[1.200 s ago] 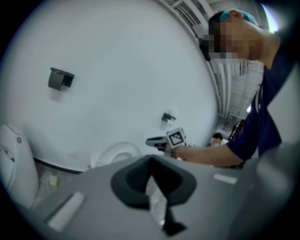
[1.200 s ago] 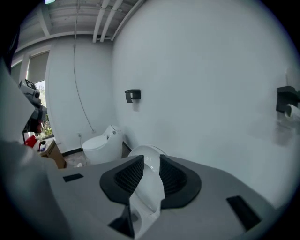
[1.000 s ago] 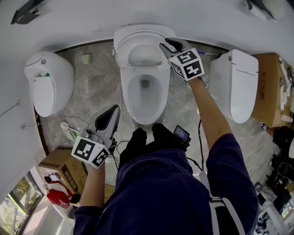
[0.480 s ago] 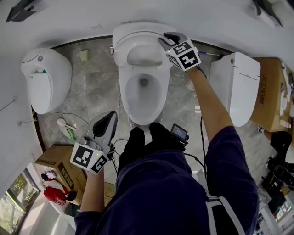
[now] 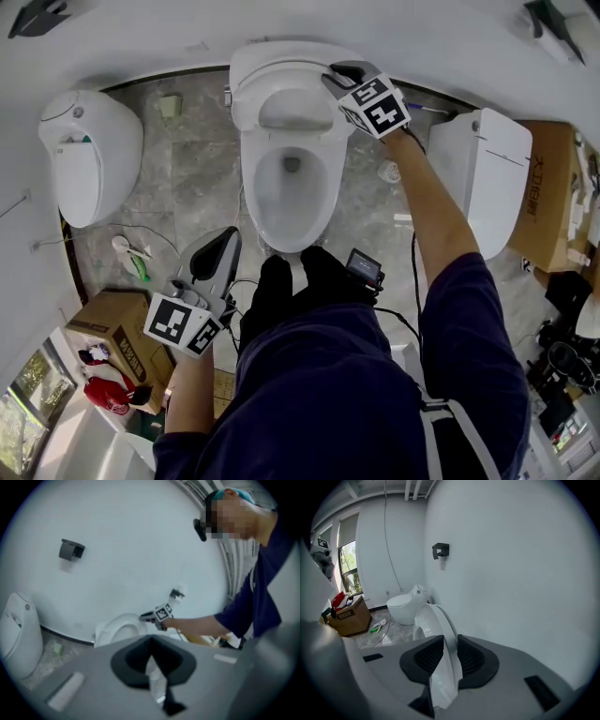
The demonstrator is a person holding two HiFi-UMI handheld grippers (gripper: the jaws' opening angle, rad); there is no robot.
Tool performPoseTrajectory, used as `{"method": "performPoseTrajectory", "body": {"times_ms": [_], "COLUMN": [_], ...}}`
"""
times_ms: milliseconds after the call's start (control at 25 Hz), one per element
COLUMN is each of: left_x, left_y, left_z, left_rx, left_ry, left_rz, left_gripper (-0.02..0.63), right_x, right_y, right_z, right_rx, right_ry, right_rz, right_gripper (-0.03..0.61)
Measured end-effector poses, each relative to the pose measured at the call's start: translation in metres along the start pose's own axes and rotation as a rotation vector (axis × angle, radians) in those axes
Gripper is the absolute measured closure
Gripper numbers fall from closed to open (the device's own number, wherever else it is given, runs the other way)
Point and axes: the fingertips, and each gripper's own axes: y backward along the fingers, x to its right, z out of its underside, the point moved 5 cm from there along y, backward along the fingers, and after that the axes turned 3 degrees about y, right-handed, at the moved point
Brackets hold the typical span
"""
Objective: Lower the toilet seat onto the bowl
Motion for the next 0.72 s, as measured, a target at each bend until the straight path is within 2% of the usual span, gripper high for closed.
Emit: {"method": "performPoseTrajectory", "body": {"times_ms": [720], "left_x": [0.011], "left_y": [0.021], "left_z": [0.014], "left_rx": [0.009], "left_ry": [-0.023], "left_rz": [0.063], "left_gripper": [0.617], "right_x": [-0.042], "right_y": [0.028], "right_z": [0.006], "right_rx": [0.016], "right_ry": [0.001], "right_rz": [0.047], "right_gripper": [0.499]}}
